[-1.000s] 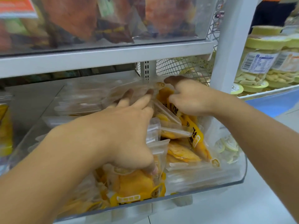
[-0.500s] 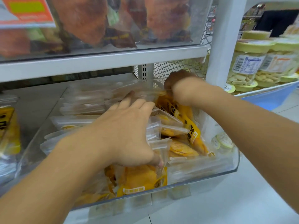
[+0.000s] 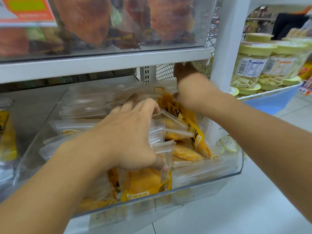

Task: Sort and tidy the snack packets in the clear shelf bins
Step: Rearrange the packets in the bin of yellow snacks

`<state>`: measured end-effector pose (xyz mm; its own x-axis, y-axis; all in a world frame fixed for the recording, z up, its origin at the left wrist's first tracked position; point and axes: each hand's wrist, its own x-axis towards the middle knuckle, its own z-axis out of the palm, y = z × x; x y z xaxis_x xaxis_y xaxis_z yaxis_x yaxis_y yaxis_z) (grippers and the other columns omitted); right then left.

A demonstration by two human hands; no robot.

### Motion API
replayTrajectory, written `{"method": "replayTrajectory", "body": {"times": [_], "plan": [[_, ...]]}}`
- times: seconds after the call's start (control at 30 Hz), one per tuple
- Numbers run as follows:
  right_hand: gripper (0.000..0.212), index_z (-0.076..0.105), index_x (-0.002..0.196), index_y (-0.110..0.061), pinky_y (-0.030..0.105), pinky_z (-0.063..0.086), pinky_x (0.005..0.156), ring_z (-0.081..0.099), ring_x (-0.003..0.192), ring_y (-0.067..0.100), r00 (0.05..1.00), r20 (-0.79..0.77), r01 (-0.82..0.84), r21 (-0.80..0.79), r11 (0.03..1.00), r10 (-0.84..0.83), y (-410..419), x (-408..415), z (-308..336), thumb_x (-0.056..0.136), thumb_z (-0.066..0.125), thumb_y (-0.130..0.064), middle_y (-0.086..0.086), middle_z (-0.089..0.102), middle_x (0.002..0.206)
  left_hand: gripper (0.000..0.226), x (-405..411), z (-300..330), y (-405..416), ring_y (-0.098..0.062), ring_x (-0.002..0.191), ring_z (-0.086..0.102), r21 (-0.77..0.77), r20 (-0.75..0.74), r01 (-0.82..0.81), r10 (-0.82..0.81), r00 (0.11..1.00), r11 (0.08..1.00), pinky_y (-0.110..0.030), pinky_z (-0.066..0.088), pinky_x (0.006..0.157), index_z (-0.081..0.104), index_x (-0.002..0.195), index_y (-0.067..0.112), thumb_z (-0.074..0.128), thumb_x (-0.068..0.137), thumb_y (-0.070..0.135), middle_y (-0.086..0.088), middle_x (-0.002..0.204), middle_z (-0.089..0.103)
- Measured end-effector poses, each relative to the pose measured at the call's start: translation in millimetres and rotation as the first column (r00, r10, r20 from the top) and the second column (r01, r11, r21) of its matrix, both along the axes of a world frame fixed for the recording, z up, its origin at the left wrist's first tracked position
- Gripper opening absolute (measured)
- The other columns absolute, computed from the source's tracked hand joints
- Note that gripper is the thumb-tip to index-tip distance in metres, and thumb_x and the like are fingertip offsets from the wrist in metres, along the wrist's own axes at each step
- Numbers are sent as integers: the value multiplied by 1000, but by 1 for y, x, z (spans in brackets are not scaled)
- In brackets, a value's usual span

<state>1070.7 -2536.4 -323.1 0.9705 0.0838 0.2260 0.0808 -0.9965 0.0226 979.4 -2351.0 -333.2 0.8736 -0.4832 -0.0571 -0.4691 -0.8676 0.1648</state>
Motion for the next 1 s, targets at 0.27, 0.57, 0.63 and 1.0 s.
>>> {"method": "replayTrajectory", "body": {"times": [0.27, 0.57, 0.63, 1.0], "plan": [[33, 42, 66, -10, 27, 31, 47, 46, 59, 18, 964, -260, 38, -36, 999, -46, 1, -46, -6, 91, 63, -15, 5, 44, 68, 112, 6, -3, 4, -18, 142, 22, 25, 24, 67, -68, 997, 997, -40, 29, 114, 25, 137, 49, 62, 40, 92, 26, 144, 26], [47, 42, 149, -17, 43, 49, 102, 53, 124, 30, 784, -615, -13, 113, 993, 81, 5, -2, -13, 103, 48, -25, 9, 46, 149, 112, 6, -2, 6, -13, 131, 31, 36, 14, 49, -49, 999, 998, -40, 35, 109, 28, 134, 56, 50, 32, 97, 28, 145, 34], [49, 44, 149, -26, 37, 54, 92, 58, 112, 26, 804, -581, -31, 179, 983, 131, 2, 1, -9, 103, 43, -11, 5, 47, 146, 104, 5, -2, 6, -15, 125, 36, -5, -7, 12, -12, 1000, 1000, -41, 40, 102, 27, 123, 57, 58, 30, 94, 19, 136, 43], [70, 31, 152, -20, 43, 63, 71, 72, 94, 35, 716, -677, 54, 297, 953, 170, -18, -38, 4, 89, 52, 2, 7, 41, 147, 104, 5, -4, 5, -14, 127, 34, 24, 29, 27, -28, 999, 999, -38, 38, 103, 34, 126, 50, 59, 35, 94, 21, 133, 44]]}}
